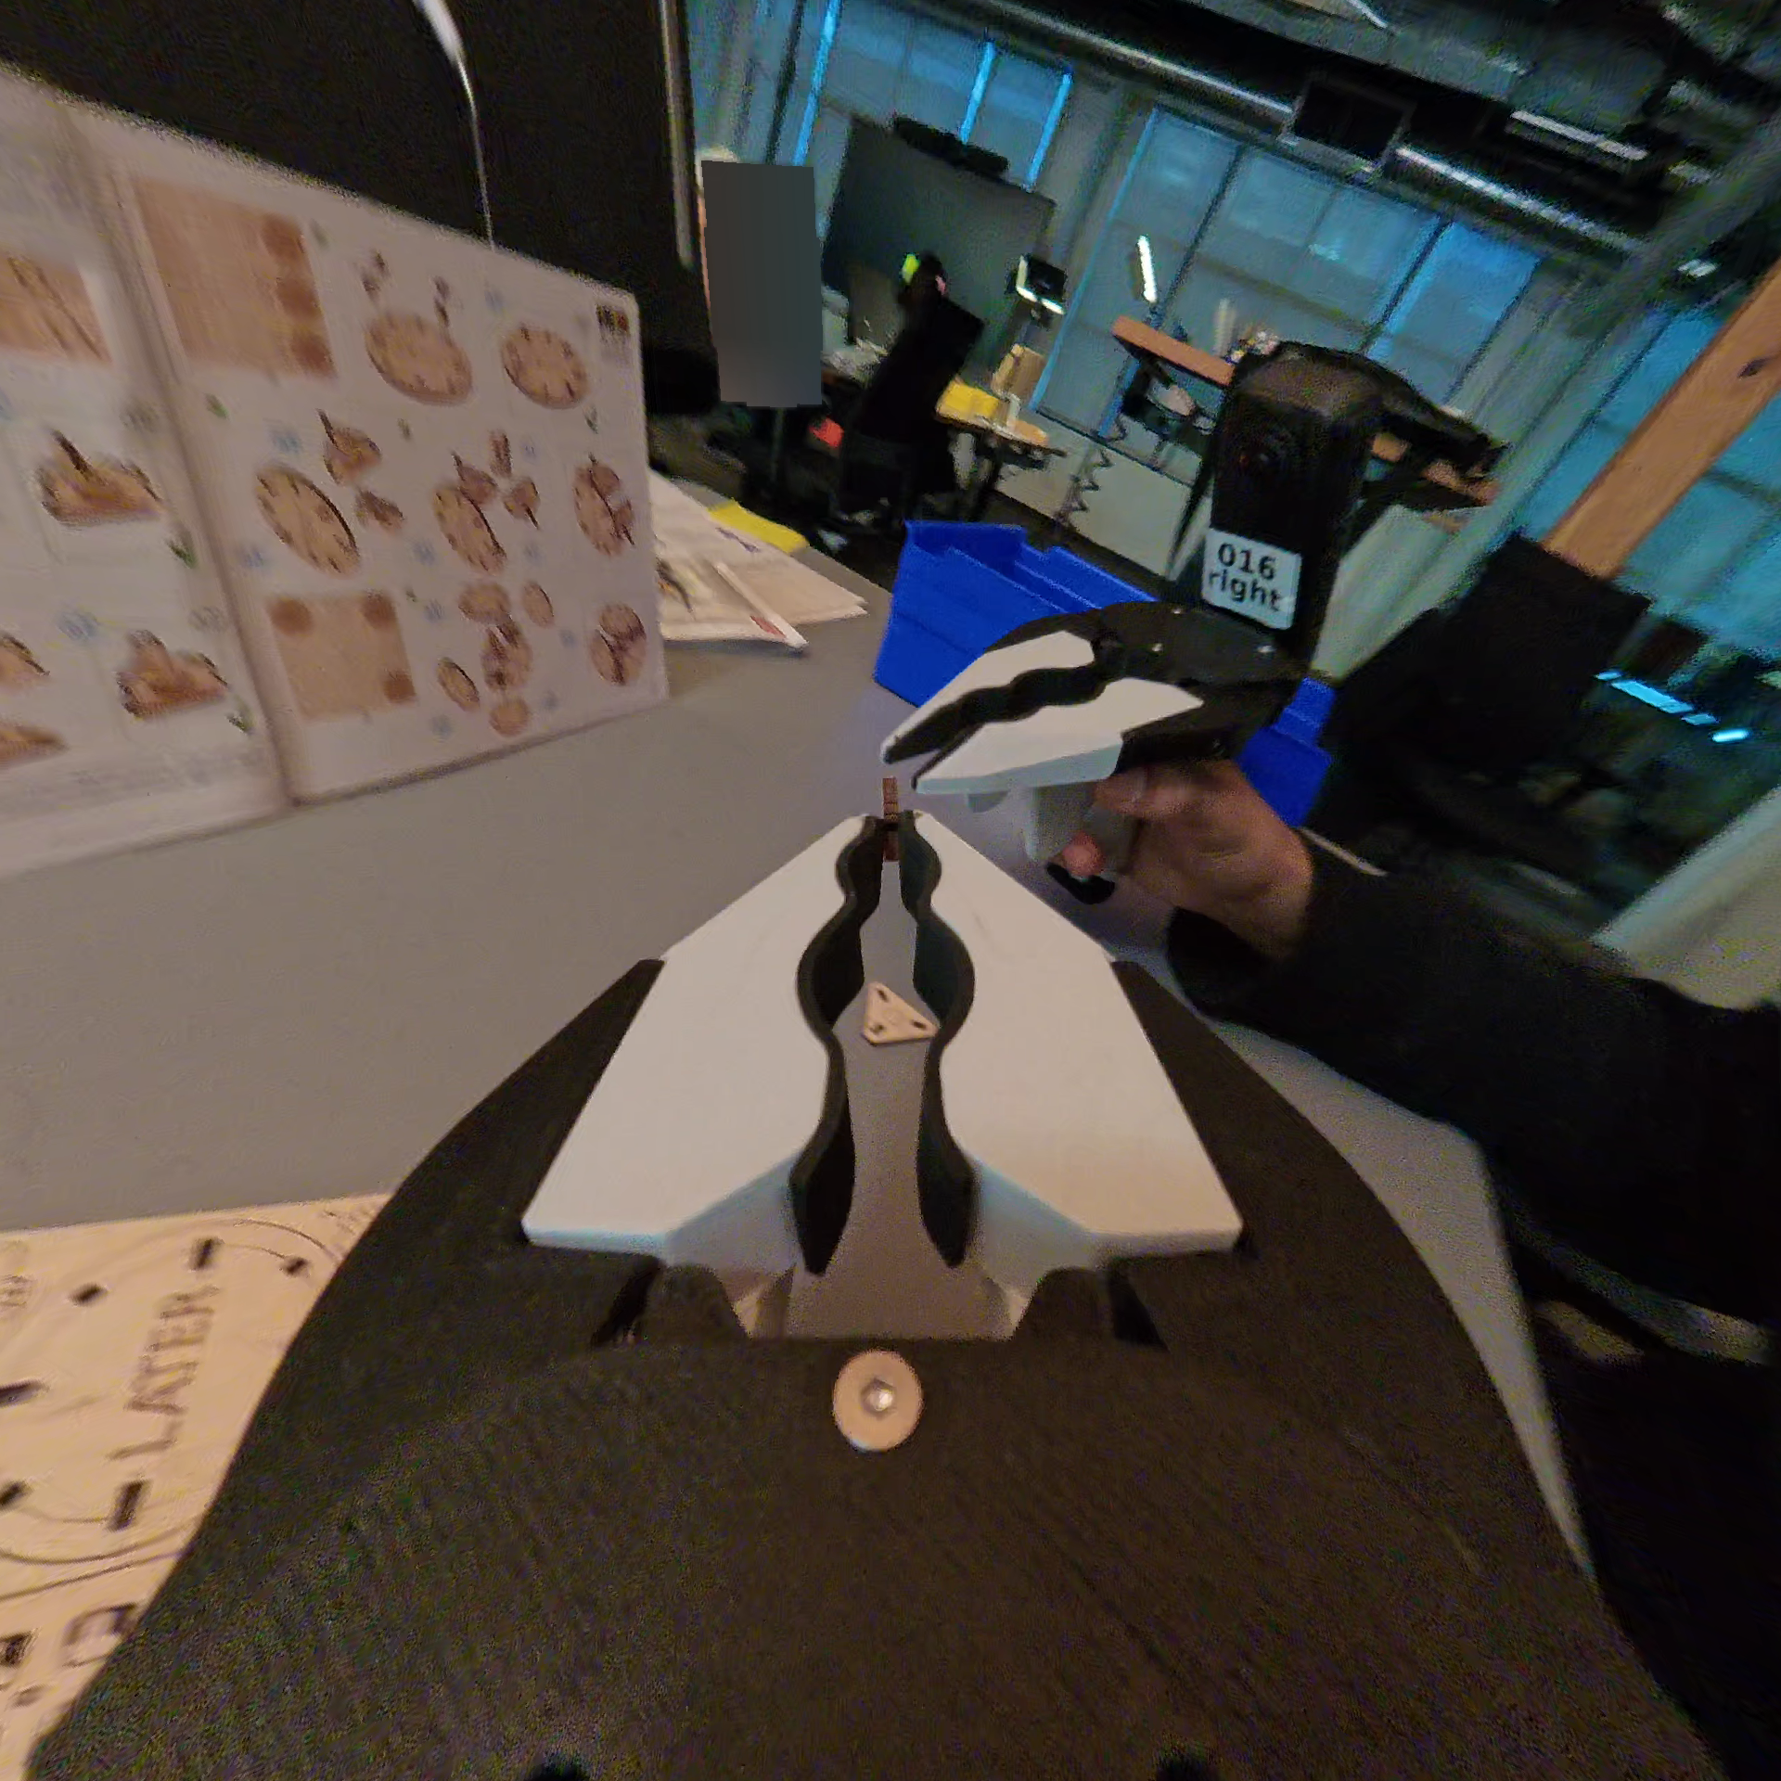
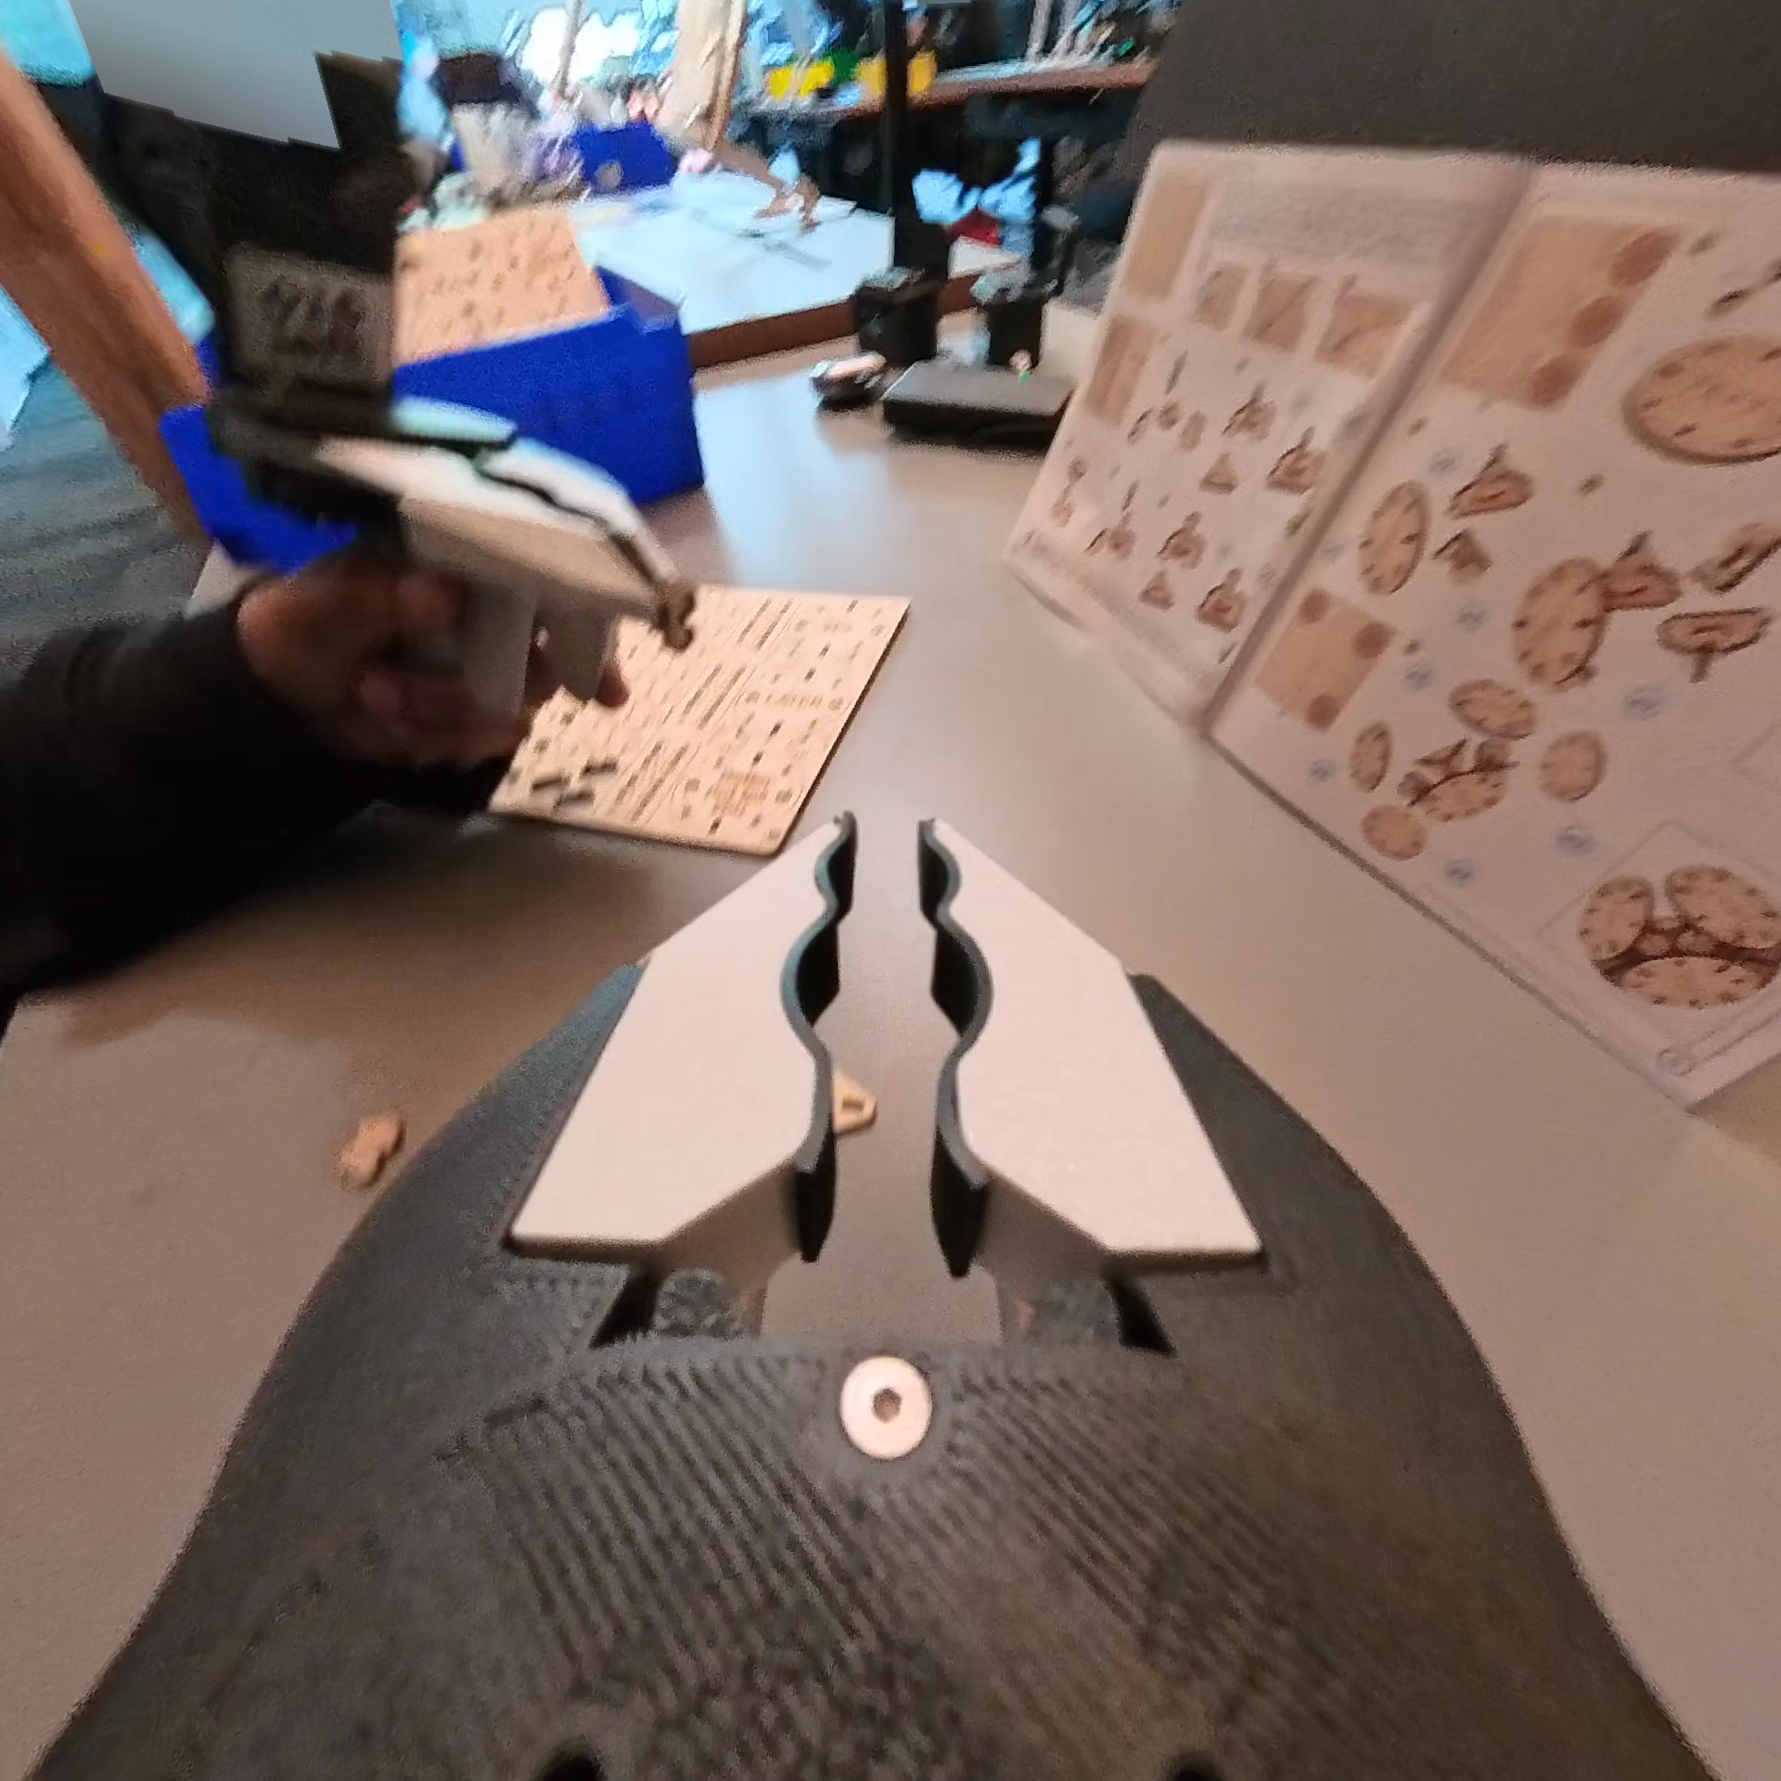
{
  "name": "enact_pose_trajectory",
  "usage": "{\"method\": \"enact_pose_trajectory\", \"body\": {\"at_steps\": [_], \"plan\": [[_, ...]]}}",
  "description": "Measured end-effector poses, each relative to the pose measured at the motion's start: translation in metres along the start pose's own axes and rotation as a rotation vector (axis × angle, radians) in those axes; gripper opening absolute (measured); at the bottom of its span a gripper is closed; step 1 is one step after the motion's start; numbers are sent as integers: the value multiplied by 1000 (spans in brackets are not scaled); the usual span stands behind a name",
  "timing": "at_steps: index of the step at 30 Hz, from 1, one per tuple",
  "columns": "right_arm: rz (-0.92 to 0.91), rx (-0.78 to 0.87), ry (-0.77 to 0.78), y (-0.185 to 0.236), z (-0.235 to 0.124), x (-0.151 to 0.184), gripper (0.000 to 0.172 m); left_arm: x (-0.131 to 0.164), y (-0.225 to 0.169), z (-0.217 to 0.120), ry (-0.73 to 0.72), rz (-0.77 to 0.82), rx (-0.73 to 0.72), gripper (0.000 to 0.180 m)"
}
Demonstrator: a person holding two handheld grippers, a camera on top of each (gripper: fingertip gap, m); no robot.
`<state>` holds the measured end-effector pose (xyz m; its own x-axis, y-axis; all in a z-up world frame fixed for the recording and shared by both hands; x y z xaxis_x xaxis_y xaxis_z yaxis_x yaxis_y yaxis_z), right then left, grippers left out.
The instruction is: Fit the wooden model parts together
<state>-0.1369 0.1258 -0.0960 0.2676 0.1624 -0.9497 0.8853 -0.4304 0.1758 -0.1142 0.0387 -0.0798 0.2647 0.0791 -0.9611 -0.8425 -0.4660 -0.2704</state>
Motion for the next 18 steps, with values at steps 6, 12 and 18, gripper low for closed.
{"method": "enact_pose_trajectory", "body": {"at_steps": [6,12,18], "plan": [[233,109,-191,1,11,-37,24,-25,17,-21,-190,317,-326,1],[62,272,-53,-10,14,-9,25,-27,3,-29,-263,441,-462,1],[171,199,-161,14,9,-10,29,2,-11,-23,-163,318,-423,1]]}}
Point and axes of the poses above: each gripper's, where its closed fingertips meet, z out along the fingers, x out of its underside, y = z × x across the jaws, the point moved 2 cm from there along -z, back along the fingers, and after that the axes turned 5 degrees about z, right-handed, at the moved point
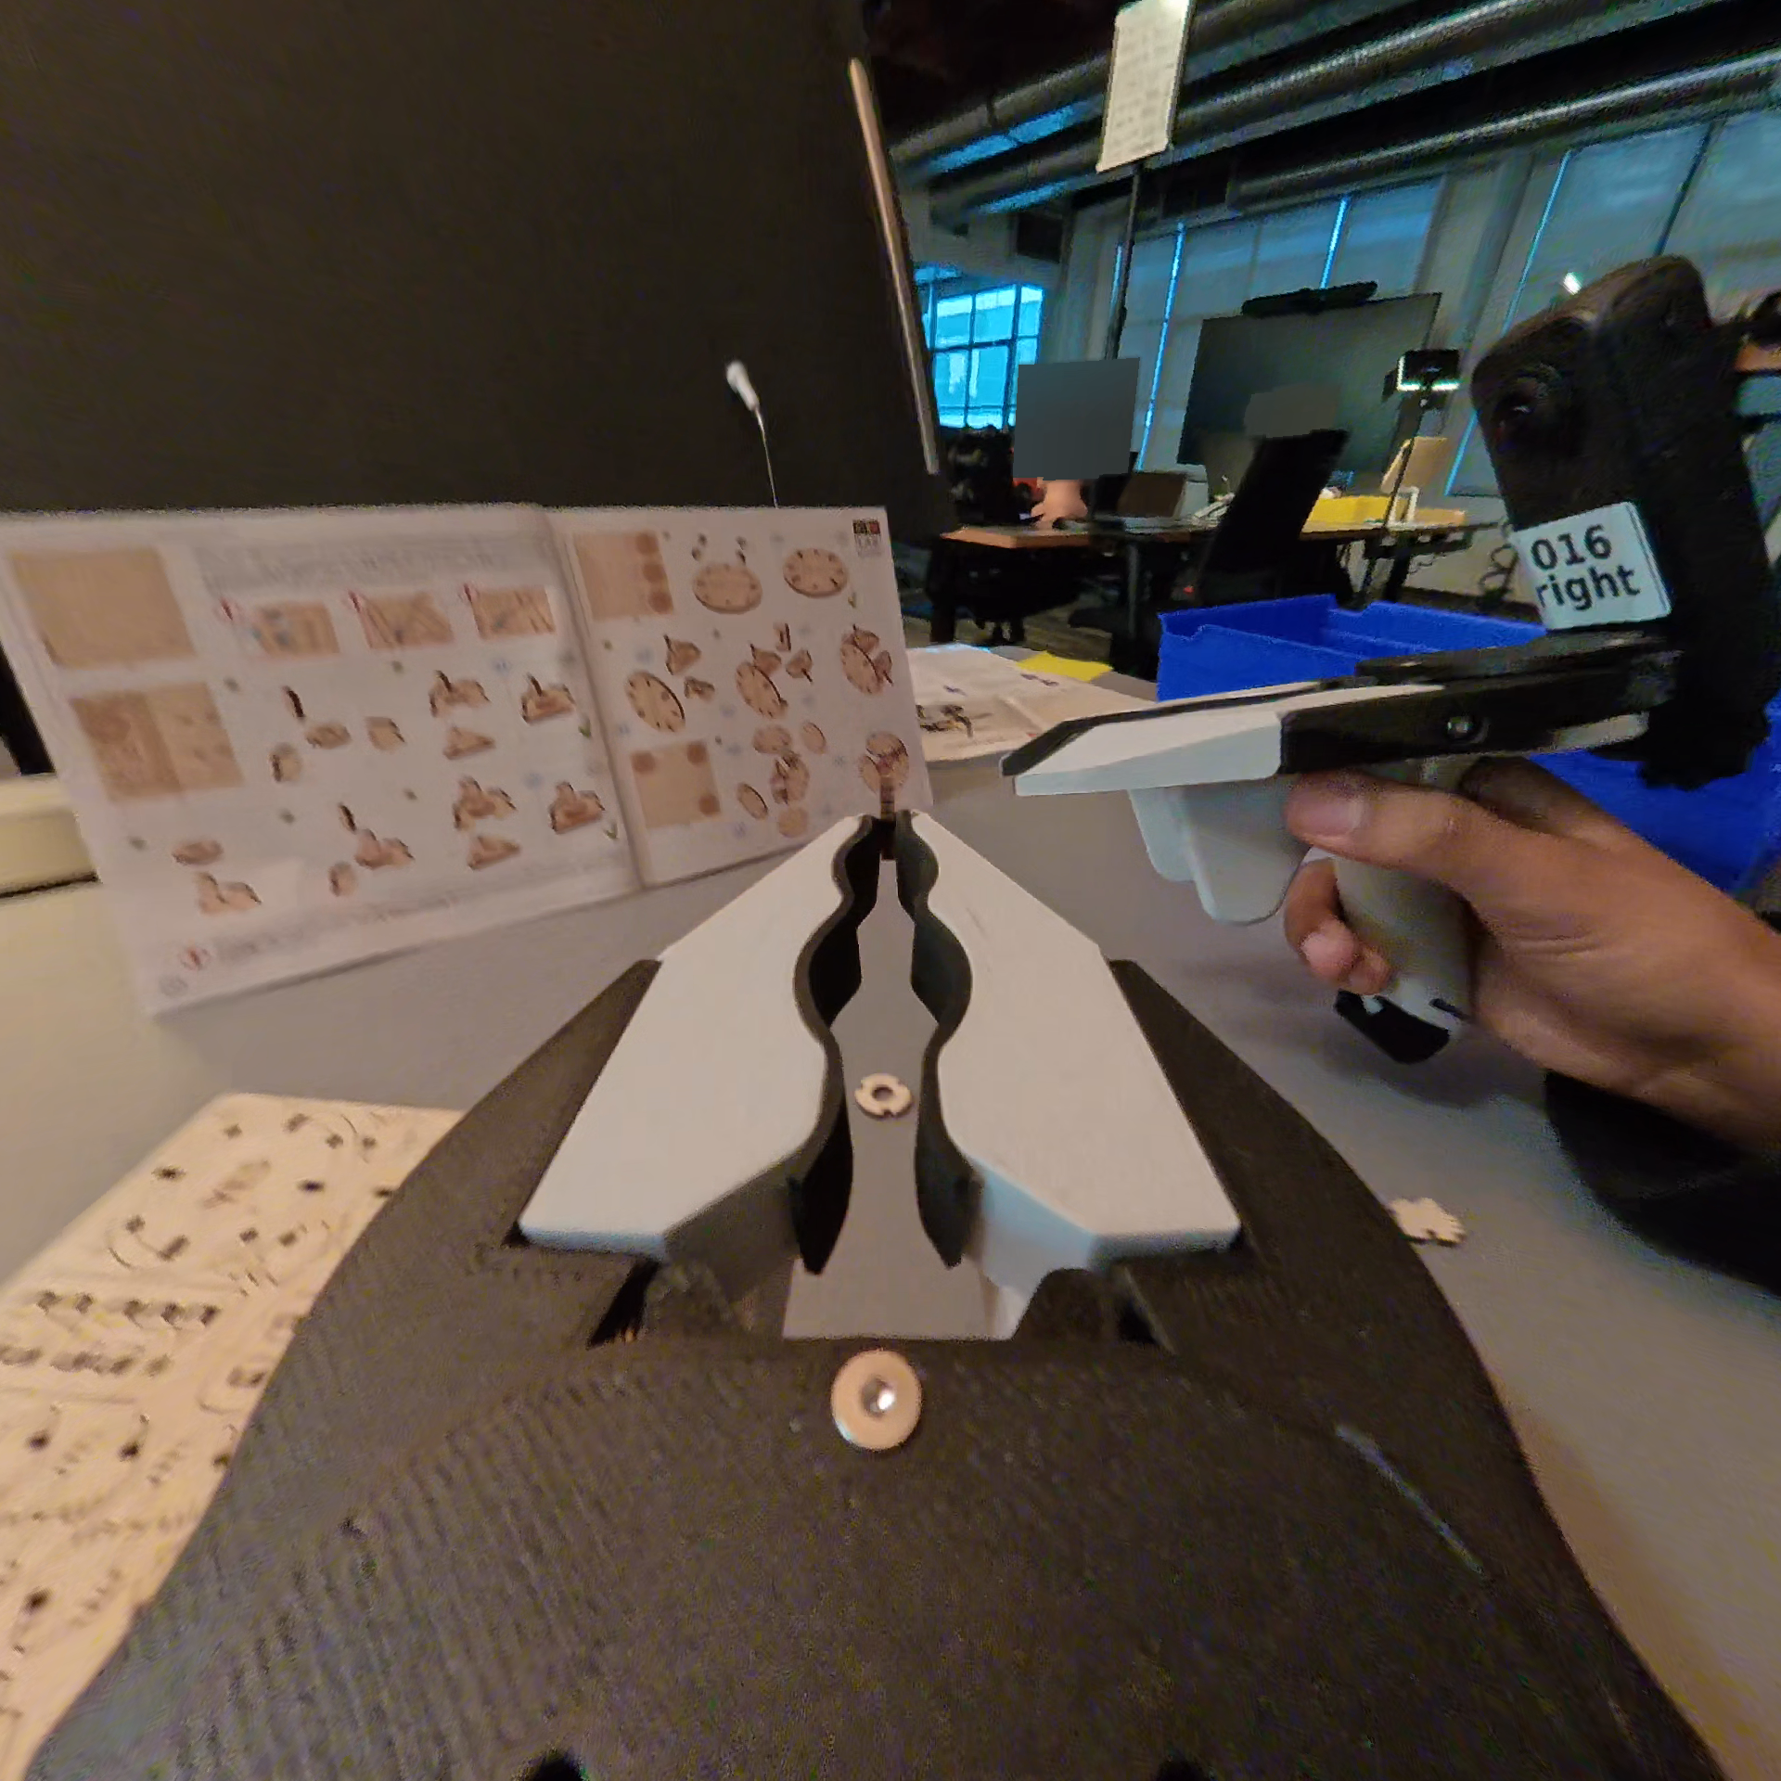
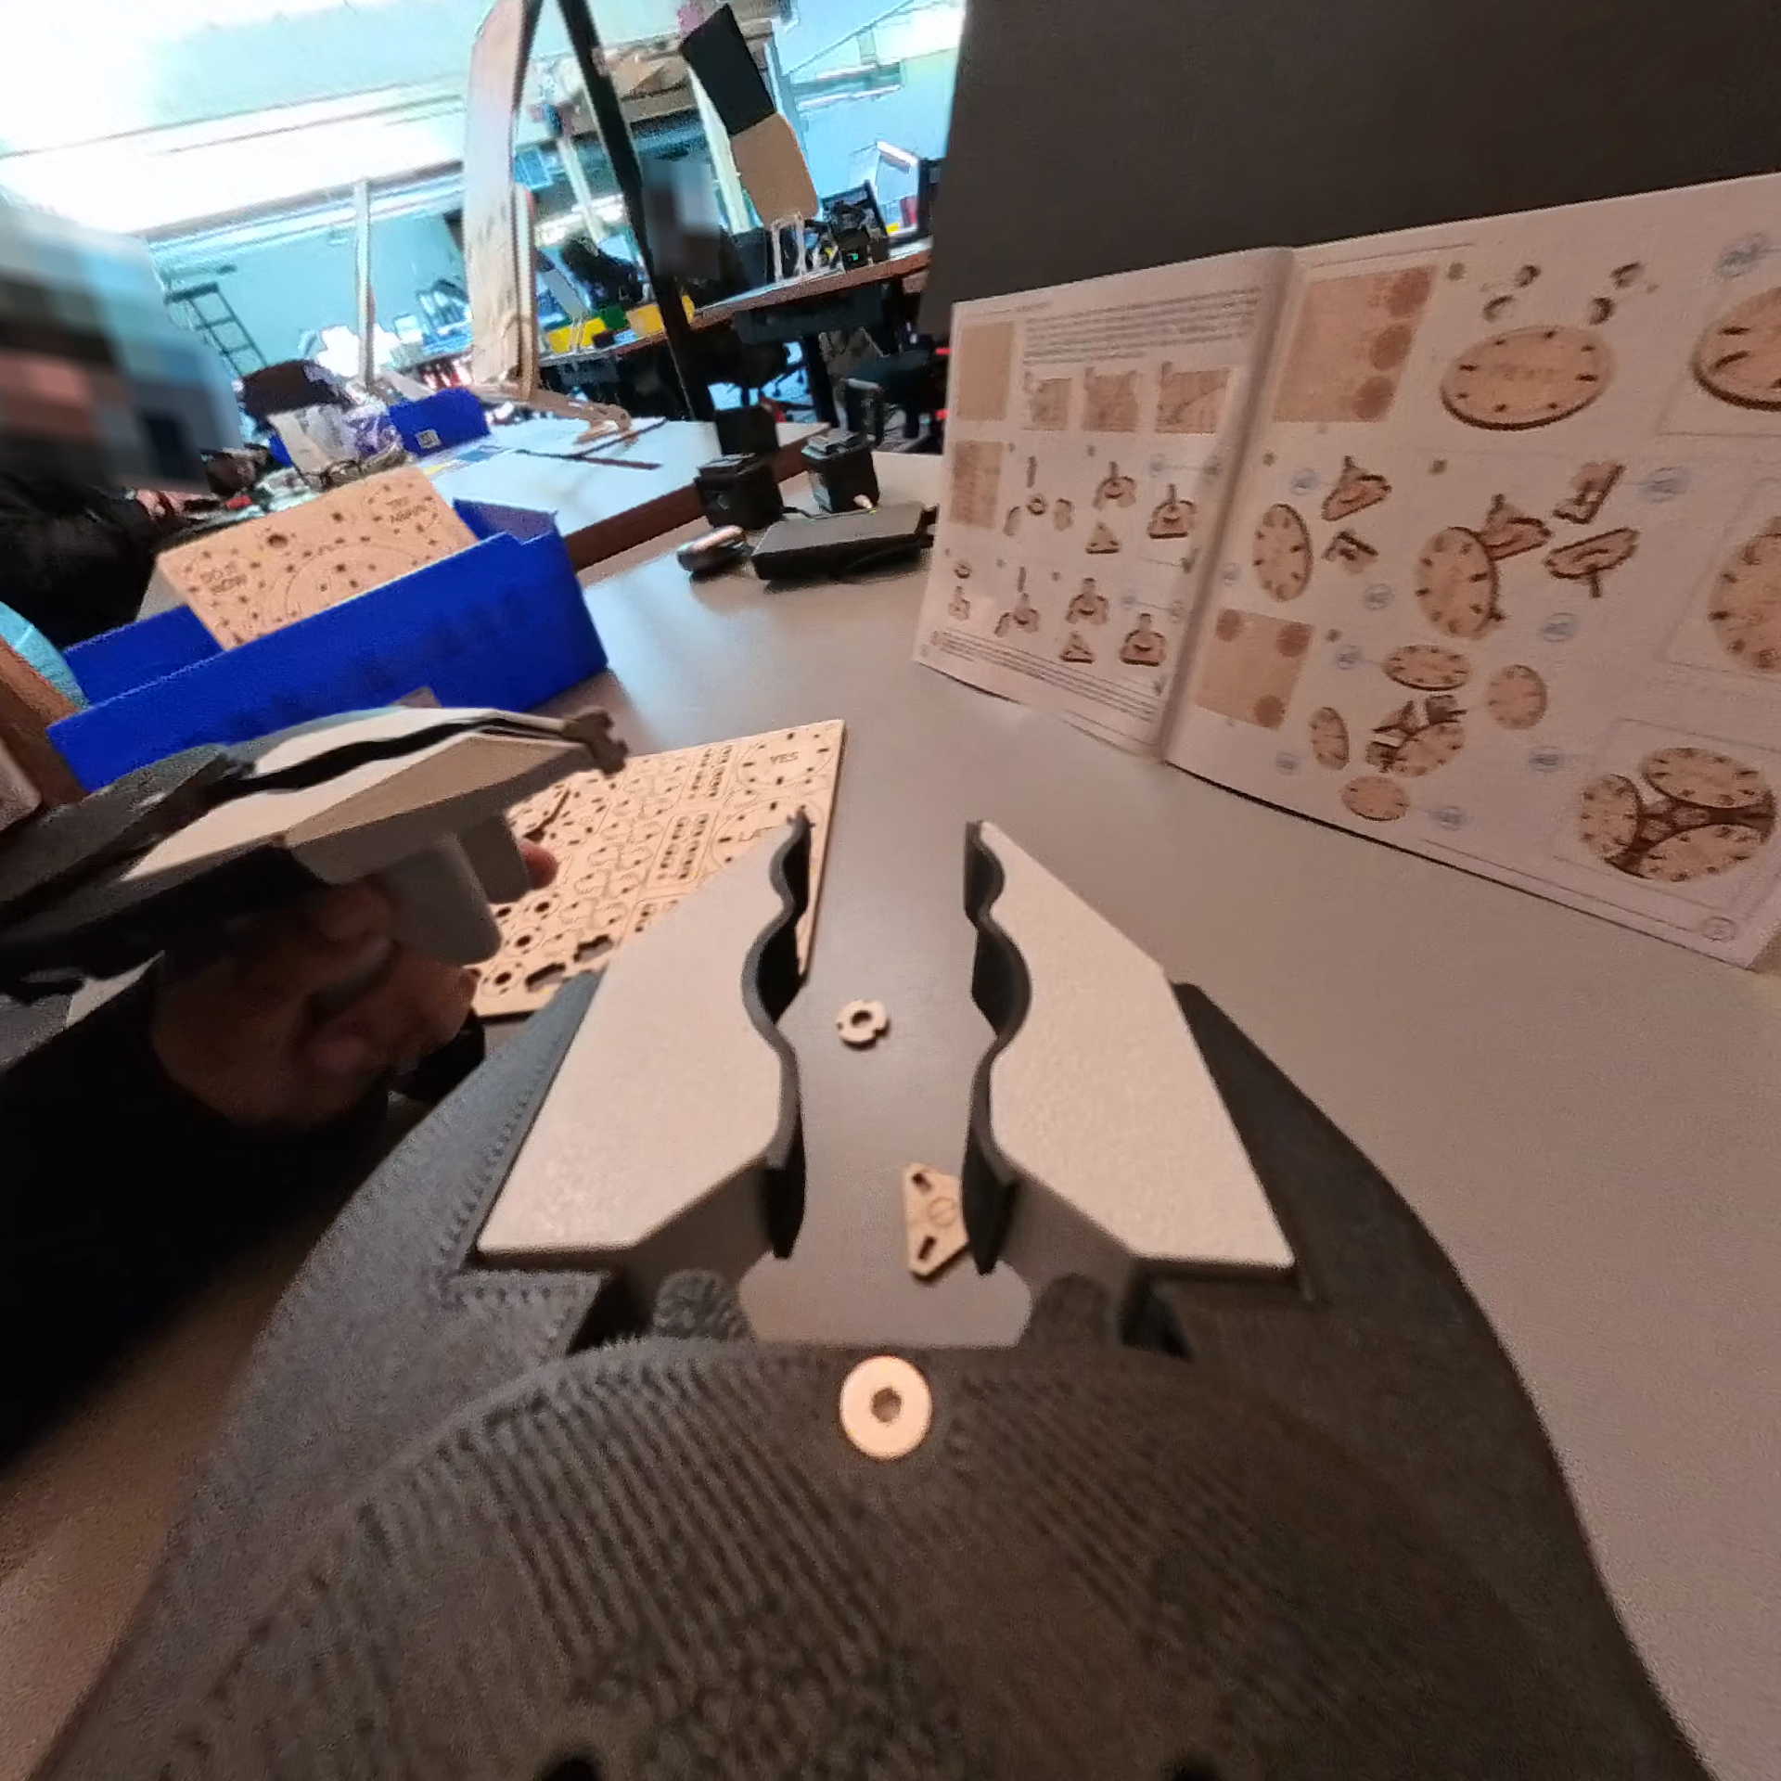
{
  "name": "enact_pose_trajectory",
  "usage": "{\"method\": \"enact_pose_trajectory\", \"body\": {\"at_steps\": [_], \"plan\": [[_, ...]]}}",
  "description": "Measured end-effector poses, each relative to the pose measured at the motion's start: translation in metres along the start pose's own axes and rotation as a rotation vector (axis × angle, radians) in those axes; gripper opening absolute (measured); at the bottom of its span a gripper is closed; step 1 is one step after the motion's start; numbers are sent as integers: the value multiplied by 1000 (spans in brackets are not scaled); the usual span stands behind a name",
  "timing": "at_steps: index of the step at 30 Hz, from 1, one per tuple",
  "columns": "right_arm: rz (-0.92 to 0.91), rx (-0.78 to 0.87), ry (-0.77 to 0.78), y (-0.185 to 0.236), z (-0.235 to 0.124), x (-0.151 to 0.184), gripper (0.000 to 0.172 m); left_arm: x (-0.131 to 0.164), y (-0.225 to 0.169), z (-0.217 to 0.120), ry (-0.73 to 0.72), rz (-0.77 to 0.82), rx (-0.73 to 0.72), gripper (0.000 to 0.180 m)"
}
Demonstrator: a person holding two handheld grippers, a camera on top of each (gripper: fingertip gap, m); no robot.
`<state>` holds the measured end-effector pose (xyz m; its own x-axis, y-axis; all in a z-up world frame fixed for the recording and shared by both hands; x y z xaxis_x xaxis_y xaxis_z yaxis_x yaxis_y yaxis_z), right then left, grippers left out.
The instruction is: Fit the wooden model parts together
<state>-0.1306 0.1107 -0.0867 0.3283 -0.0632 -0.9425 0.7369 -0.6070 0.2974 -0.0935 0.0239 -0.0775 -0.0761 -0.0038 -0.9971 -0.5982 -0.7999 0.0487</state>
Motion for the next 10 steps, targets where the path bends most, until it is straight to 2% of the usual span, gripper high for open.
{"method": "enact_pose_trajectory", "body": {"at_steps": [5,10], "plan": [[-176,21,107,13,15,18,28,10,5,-3,35,-188,-6,1],[-253,-18,159,32,29,27,29,13,7,-1,60,-204,-20,0]]}}
Point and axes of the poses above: each gripper's, where its closed fingertips meet, z out along the fingers, x out of its underside, y = z × x across the jaws, the point moved 2 cm from there along -z, back along the fingers, and after that the axes turned 5 degrees about z, right-handed, at the moved point
